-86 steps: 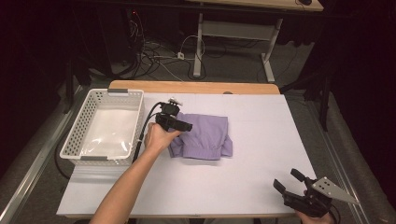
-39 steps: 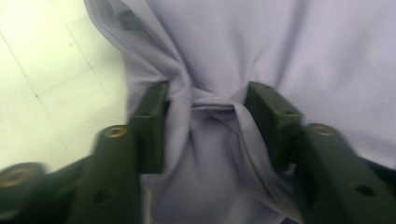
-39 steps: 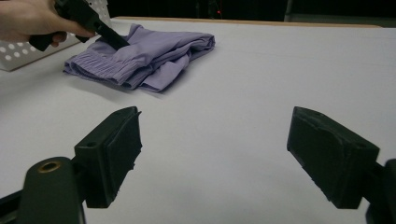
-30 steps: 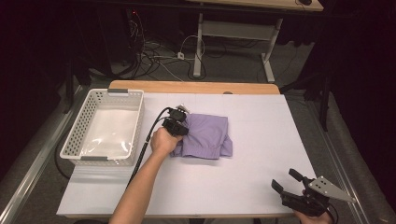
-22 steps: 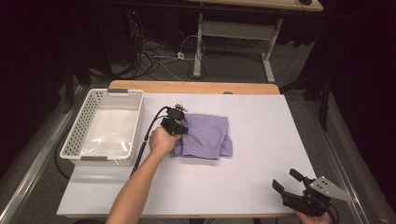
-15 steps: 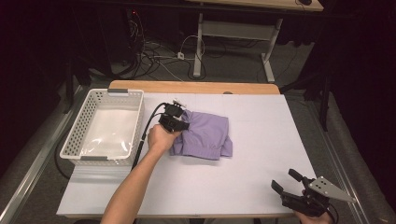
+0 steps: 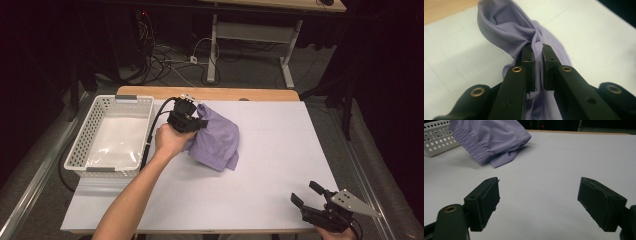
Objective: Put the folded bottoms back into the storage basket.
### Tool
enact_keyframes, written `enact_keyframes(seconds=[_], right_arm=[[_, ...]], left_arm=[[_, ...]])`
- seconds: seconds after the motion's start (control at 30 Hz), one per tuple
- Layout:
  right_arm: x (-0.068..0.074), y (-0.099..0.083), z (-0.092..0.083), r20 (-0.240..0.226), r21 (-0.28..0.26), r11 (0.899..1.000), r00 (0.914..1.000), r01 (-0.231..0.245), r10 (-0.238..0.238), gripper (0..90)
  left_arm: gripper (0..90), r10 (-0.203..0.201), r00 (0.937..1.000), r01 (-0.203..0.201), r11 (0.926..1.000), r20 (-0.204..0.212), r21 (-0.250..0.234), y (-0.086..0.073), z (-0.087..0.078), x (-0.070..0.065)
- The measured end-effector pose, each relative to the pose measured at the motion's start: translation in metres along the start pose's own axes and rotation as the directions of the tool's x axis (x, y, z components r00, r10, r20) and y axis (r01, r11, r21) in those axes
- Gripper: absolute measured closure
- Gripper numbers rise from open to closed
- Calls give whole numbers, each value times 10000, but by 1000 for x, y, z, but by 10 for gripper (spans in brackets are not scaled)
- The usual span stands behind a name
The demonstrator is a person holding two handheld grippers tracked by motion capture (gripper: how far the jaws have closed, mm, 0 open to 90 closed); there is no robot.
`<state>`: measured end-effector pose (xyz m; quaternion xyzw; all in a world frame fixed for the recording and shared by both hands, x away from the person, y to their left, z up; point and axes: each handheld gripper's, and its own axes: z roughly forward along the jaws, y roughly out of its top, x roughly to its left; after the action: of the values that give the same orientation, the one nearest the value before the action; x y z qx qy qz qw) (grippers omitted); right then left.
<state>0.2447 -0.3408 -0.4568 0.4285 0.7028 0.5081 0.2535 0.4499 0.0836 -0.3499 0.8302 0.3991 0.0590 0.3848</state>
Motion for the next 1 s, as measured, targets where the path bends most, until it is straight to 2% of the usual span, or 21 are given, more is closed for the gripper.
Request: enact_keyframes(seconds=[0.2, 0.43, 0.73, 0.9, 1.0], right_arm=[[0, 0, 0, -32, -11, 10000, 10000, -34, 34, 182], [-1, 0, 0, -20, -9, 10000, 10000, -42, 42, 182], [0, 0, 0, -9, -23, 10000, 10000, -37, 37, 182], [0, 0, 0, 1, -24, 10000, 10000, -32, 32, 182], [0, 0, 0, 2, -21, 10000, 10000, -23, 23, 182]], left_arm=[[808, 269, 9996, -267, 9990, 53, -362, 8, -22, -6], [808, 177, 9998, -172, 9981, 78, -588, 7, -39, -3], [808, 346, 9994, -349, 9984, -78, -452, 6, -53, -4], [807, 238, 9995, -254, 9963, -202, -821, 5, -66, -4], [807, 224, 9996, -236, 9966, -167, -791, 5, -71, -3]])
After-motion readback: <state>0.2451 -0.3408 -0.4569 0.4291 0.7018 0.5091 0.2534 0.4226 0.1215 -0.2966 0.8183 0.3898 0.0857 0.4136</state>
